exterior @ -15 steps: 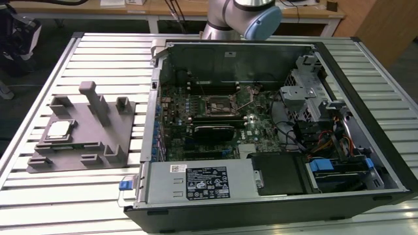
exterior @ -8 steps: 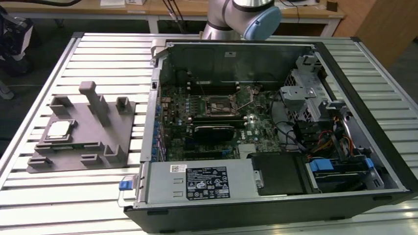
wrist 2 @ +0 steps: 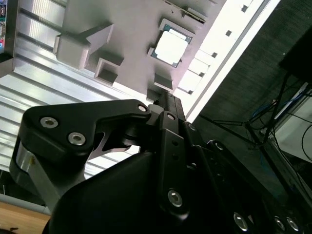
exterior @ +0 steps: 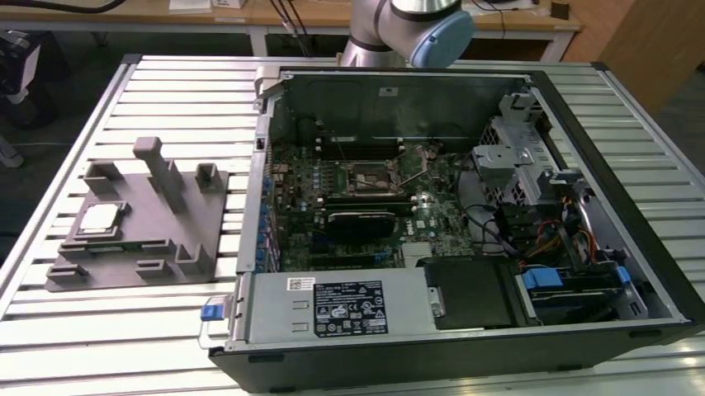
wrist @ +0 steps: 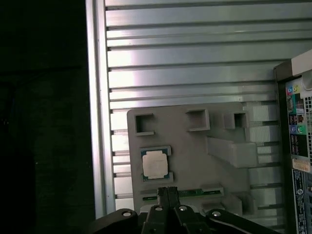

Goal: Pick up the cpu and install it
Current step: 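Reach for the cpu, then pick up the cpu and move it towards the insertion slot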

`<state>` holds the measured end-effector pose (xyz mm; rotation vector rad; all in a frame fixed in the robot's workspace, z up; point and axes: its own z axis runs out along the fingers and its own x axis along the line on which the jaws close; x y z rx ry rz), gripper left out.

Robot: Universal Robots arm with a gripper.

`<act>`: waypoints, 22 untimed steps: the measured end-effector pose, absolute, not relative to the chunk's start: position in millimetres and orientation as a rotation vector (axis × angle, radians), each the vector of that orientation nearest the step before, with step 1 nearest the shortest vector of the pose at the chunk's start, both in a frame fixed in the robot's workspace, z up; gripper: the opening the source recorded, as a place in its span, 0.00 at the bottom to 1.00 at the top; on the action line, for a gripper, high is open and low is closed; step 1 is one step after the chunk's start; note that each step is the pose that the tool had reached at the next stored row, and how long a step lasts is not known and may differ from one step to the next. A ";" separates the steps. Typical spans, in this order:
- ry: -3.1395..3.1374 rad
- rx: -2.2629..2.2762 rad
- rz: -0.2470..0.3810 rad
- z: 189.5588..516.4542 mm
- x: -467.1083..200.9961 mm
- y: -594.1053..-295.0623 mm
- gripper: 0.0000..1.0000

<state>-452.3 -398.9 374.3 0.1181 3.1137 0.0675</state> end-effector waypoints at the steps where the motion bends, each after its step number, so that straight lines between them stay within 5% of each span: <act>1: 3.114 0.118 0.068 374.0 -454.1 -398.9 0.11; 22: 3.114 0.118 0.067 369.2 -473.5 -399.0 0.11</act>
